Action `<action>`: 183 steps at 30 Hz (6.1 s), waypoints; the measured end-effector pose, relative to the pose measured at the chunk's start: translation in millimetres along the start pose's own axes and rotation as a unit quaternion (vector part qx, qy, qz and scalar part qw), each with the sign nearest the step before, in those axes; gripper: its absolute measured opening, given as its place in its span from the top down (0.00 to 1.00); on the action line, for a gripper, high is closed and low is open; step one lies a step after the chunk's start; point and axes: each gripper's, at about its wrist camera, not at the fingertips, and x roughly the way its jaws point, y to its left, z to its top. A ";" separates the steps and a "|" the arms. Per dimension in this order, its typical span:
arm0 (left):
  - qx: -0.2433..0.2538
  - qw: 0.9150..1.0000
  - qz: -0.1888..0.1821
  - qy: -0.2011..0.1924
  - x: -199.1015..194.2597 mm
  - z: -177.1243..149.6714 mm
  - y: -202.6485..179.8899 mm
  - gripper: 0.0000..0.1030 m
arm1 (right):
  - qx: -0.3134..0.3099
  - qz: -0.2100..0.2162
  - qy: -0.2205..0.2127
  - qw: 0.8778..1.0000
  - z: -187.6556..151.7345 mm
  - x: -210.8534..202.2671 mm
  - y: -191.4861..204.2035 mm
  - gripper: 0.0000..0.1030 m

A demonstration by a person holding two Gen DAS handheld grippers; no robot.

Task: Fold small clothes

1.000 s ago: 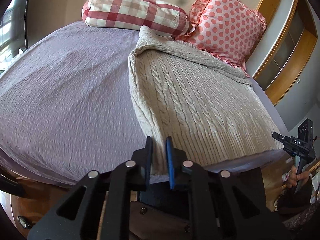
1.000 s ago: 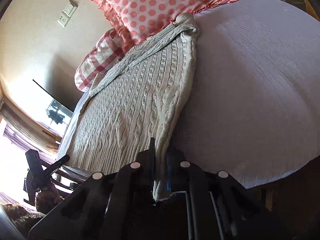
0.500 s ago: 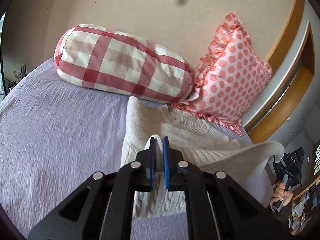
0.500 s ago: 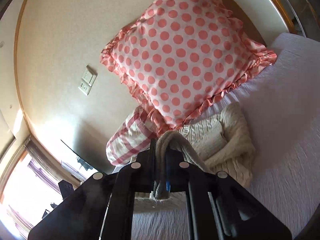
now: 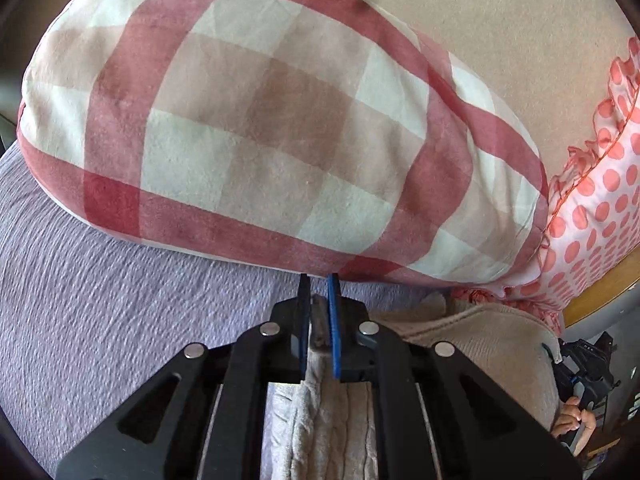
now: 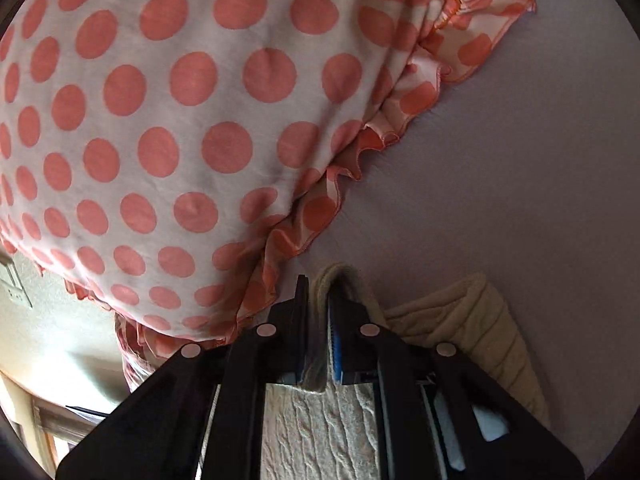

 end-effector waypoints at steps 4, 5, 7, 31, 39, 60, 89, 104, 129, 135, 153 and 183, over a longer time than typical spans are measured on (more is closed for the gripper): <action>0.011 1.000 -0.006 -0.027 -40.1 -0.4 16.2 0.67 | 0.004 0.067 -0.032 0.997 1.4 -24.6 3.0 0.56; 0.016 0.999 -0.010 -0.027 -47.9 -3.4 20.8 0.56 | -0.008 0.060 -0.064 0.996 -0.9 -37.7 4.4 0.42; 0.030 0.999 -0.021 -0.014 -60.4 -16.3 27.3 0.50 | -0.036 0.048 -0.148 0.987 -9.4 -70.4 7.7 0.07; -0.083 0.977 -0.181 0.077 -36.4 -69.8 -0.5 0.87 | -0.218 0.110 -0.133 0.961 -86.8 -109.5 26.5 0.08; 0.119 0.956 -0.256 0.083 -57.3 -77.1 -264.1 0.86 | -0.197 0.075 -0.192 0.958 -51.3 -155.2 3.3 0.08; 0.370 0.917 -0.140 0.044 -39.0 -206.1 -267.6 0.59 | -0.323 -0.074 -0.003 0.943 -53.1 -61.5 2.0 0.84; 0.094 0.940 -0.262 0.197 56.8 -157.5 -196.9 0.39 | -0.165 0.066 0.123 0.976 -57.0 -79.5 -56.8 0.47; 0.106 0.976 -0.158 0.107 -36.7 -117.6 -43.8 0.41 | -0.319 0.043 0.193 0.927 -177.5 -4.6 62.5 0.46; 0.291 0.957 -0.001 -0.005 -120.1 -229.4 -80.8 0.05 | -0.457 -0.094 -0.012 0.884 -277.3 -129.7 65.6 0.01; 0.305 0.942 0.137 0.010 -91.4 -241.9 -73.9 0.05 | -0.463 -0.146 0.034 0.874 -311.4 -87.9 43.6 0.01; 0.248 0.962 0.103 0.048 -85.4 -228.8 -54.5 0.02 | -0.486 -0.219 0.036 0.845 -324.5 -72.4 43.8 0.01; 0.248 0.962 0.103 0.047 -85.7 -228.7 -54.7 0.02 | -0.485 -0.219 0.036 0.846 -324.7 -72.2 44.3 0.01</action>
